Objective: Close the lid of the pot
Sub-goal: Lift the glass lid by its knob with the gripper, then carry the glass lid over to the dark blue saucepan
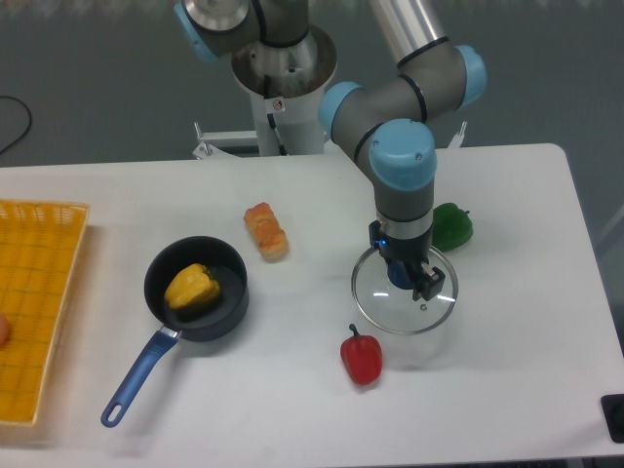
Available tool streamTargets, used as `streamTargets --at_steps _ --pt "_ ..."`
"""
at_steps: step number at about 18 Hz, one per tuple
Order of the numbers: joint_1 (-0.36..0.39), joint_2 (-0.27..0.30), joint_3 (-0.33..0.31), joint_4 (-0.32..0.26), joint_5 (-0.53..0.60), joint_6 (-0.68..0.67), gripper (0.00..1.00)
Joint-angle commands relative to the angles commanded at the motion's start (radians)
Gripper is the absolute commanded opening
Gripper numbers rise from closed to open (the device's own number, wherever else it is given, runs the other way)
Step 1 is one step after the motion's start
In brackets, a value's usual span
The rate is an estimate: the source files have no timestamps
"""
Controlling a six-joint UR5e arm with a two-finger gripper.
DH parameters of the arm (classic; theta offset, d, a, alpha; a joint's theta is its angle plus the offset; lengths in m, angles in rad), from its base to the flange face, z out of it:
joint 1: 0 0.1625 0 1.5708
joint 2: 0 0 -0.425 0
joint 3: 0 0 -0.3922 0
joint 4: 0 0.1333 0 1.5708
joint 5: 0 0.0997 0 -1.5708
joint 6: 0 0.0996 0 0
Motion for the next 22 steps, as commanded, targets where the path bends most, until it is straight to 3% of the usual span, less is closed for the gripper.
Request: streamTargets --at_steps 12,22 --pt "-0.052 0.06 -0.014 -0.014 0.009 -0.055 0.64" --pt "-0.265 0.081 -0.015 -0.049 0.044 -0.259 0.64"
